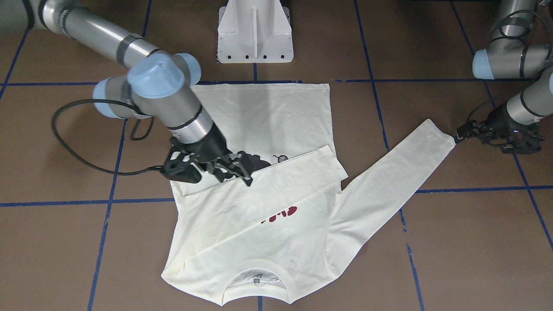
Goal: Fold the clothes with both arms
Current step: 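Grasp the sleeve cuff with the right gripper and fold it across the chest, then release the sleeve and raise the right gripper while the left gripper grasps the other cuff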
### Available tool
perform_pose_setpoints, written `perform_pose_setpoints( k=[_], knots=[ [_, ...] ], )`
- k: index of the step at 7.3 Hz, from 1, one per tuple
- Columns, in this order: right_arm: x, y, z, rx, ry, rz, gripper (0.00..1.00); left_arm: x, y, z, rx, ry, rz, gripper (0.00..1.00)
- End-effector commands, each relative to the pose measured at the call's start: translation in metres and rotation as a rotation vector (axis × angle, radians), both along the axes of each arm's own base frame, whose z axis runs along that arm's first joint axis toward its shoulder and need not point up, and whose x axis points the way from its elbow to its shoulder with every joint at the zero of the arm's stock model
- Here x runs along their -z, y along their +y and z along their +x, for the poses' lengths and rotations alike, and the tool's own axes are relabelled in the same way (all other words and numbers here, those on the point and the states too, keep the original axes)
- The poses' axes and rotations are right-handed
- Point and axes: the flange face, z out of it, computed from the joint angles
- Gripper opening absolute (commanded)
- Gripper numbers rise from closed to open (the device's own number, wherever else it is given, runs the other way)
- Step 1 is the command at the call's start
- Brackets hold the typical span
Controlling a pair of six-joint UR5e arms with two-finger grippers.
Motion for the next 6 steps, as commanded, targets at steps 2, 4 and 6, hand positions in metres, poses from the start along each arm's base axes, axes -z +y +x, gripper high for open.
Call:
perform_pose_setpoints(
  k=[2,4,6],
  knots=[
    [-0.0278,-0.0018,0.0299,0.028,0.033,0.047,0.87,-0.0090,0.0054,0.0181,-0.032,-0.014,-0.011,0.74],
    [-0.0289,-0.0017,0.0300,0.028,0.034,0.046,0.87,-0.0113,0.0083,0.0240,-0.047,-0.016,-0.012,0.70],
    [-0.0299,-0.0015,0.0301,0.030,0.034,0.044,0.87,-0.0114,0.0077,0.0243,-0.048,-0.017,-0.010,0.63]
  ],
)
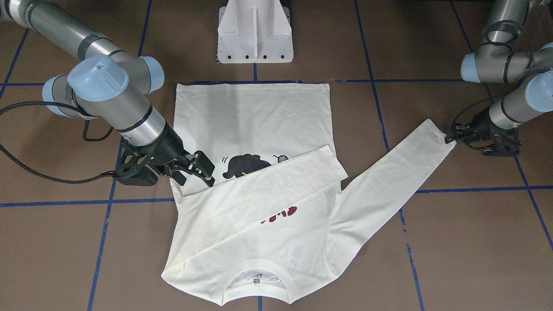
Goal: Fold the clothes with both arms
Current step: 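Release the sleeve and raise the right gripper while the left gripper grasps the other cuff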
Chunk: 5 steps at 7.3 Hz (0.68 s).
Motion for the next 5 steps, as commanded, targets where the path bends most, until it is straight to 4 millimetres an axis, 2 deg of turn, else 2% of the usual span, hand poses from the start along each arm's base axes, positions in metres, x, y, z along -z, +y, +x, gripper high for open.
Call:
perform_pose_setpoints(
  k=[1,5],
  knots=[
    [-0.0016,0.0006,0.0006,0.000,0.001,-0.001,0.88,0.0000,-0.0002,0.0007,-0.001,-0.001,0.001,0.63],
    [0.0016,0.0021,0.0003,0.003,-0.004,0.003,0.90,0.0000,-0.0004,0.0018,-0.003,-0.001,0.001,0.60]
  ],
)
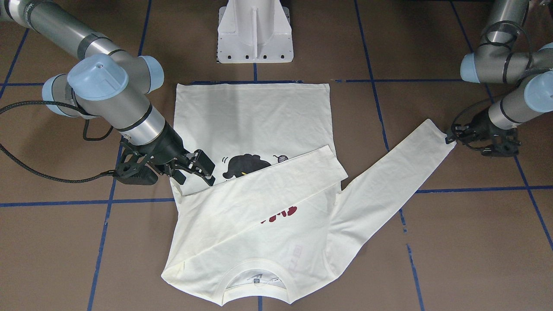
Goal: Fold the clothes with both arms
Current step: 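Release the sleeve and raise the right gripper while the left gripper grasps the other cuff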
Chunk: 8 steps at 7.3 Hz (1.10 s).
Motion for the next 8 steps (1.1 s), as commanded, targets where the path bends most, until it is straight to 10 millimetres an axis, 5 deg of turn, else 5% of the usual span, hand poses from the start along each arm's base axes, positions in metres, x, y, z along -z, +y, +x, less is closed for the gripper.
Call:
perform_pose_setpoints(
  k=[1,3,4,5,7,8],
  knots=[
    [0.001,0.001,-0.001,0.000,-0.002,0.001,0.90,0.000,0.000,0.001,-0.001,0.000,0.000,0.60],
    [0.001,0.002,-0.002,0.003,-0.002,0.001,0.90,0.000,-0.007,0.005,-0.001,-0.001,-0.001,0.60],
    [0.000,0.002,-0.002,0.003,-0.001,0.000,0.90,-0.002,-0.007,0.005,-0.002,-0.003,-0.004,0.41],
    [-0.001,0.002,-0.003,0.003,0.000,-0.001,0.90,-0.004,-0.007,0.005,0.000,-0.006,-0.007,0.01],
    [0.000,0.003,-0.004,0.005,-0.002,0.001,0.90,0.003,-0.010,0.011,-0.004,0.001,-0.004,0.00],
    [0.002,0.003,-0.003,0.005,-0.005,0.001,0.90,0.024,-0.010,0.011,-0.005,0.025,0.017,0.00]
  ],
)
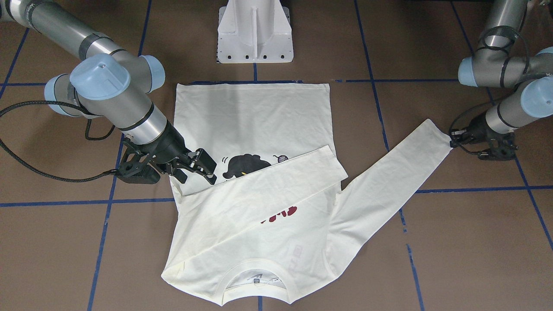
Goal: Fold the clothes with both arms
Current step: 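Release the sleeve and raise the right gripper while the left gripper grasps the other cuff, then fold the held sleeve across the chest with the left gripper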
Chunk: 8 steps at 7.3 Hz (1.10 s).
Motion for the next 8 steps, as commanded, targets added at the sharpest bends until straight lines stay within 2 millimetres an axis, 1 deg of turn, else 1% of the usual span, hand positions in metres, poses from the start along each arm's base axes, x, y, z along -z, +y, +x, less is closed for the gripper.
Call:
perform_pose_setpoints(
  k=[1,2,3,4,5,6,7,8],
  knots=[
    [0.002,0.000,0.001,0.001,-0.004,0.001,0.90,0.055,0.002,-0.002,-0.001,0.058,0.066,0.00],
    [0.002,-0.001,0.006,0.005,-0.011,0.002,0.90,0.095,0.004,0.001,-0.026,0.101,0.040,0.00],
    [-0.010,-0.004,0.029,0.012,-0.018,-0.019,0.99,0.164,-0.014,0.010,-0.023,0.129,0.046,0.00],
    [-0.034,-0.006,0.065,0.002,-0.014,-0.041,0.99,0.250,-0.042,0.029,0.057,0.149,-0.014,0.00],
    [-0.056,-0.001,0.093,0.000,0.005,-0.026,1.00,0.328,-0.067,0.058,0.145,0.195,-0.079,0.00],
    [-0.079,0.013,0.131,-0.004,0.020,-0.010,1.00,0.403,-0.075,0.127,0.184,0.236,-0.141,0.00],
    [-0.110,0.034,0.173,0.016,0.037,-0.005,1.00,0.475,-0.092,0.197,0.317,0.260,-0.125,0.00],
    [-0.126,0.050,0.205,0.036,0.045,0.014,1.00,0.537,-0.094,0.290,0.386,0.284,-0.158,0.00]
  ],
)
